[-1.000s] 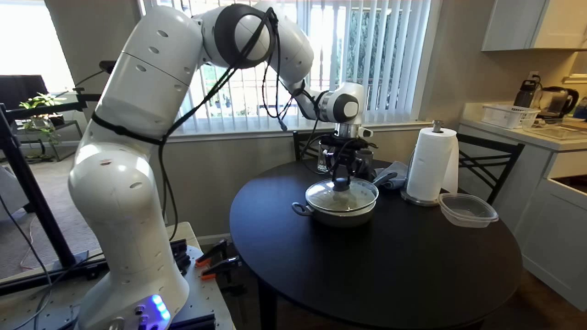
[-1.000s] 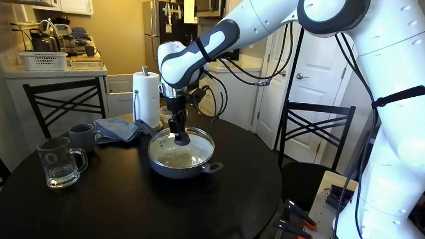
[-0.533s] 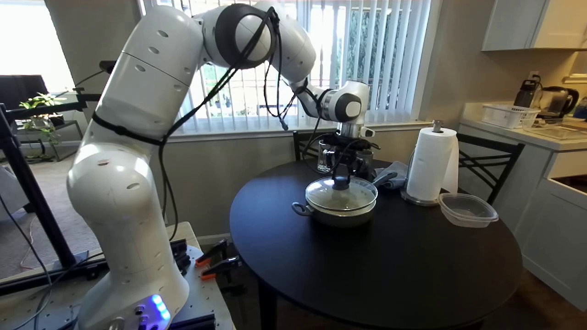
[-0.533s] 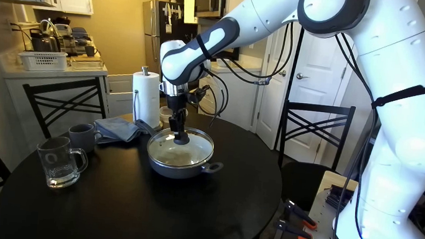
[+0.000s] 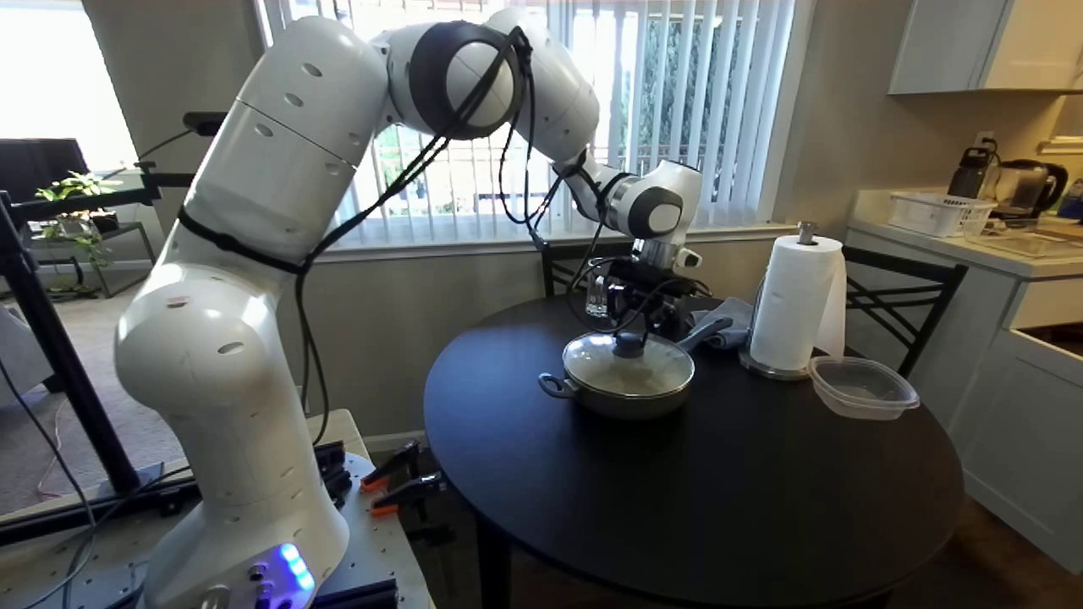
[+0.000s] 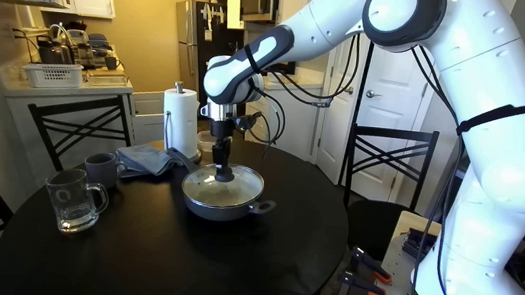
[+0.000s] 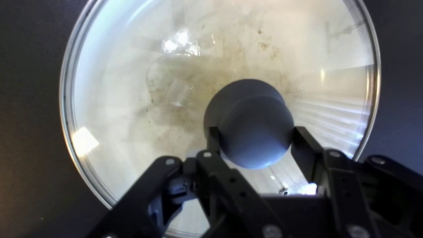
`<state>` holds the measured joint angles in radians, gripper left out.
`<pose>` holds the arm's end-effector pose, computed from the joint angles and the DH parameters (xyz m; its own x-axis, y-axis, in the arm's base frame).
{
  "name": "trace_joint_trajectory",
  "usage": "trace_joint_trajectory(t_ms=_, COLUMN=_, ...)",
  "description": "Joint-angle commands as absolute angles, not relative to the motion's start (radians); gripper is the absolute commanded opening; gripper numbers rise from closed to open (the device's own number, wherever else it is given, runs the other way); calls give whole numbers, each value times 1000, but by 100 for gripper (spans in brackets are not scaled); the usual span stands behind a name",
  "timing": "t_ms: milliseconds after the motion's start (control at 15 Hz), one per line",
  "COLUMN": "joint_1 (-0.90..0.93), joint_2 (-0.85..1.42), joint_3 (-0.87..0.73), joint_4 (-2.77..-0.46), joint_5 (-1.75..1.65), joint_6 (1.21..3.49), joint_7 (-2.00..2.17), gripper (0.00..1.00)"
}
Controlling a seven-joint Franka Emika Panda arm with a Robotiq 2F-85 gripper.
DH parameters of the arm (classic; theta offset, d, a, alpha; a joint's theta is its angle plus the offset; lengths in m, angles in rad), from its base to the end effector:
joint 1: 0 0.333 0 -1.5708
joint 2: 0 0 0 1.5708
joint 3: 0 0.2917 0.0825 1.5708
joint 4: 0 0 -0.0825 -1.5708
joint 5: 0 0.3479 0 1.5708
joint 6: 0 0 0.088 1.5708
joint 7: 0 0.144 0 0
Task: Place the lid on the pot
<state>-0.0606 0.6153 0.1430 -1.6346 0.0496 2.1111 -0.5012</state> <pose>0.6244 0.0487 0.2183 0.8561 0.5132 -0.0610 0.4976 -0.8504 -0.1711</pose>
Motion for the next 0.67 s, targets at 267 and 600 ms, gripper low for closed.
trace_joint_trajectory(t_ms=267, joint_1=-54, joint_2=645, joint_3=166, joint_4=-1571, joint_5=66, joint_6=2055, joint_7=-513, gripper=83)
trace_joint_trajectory(t_ms=600, joint_1=-4, joint_2=600, joint_3=152, joint_4=-1597, joint_5=35, joint_6=2034, joint_7=-435, gripper=100)
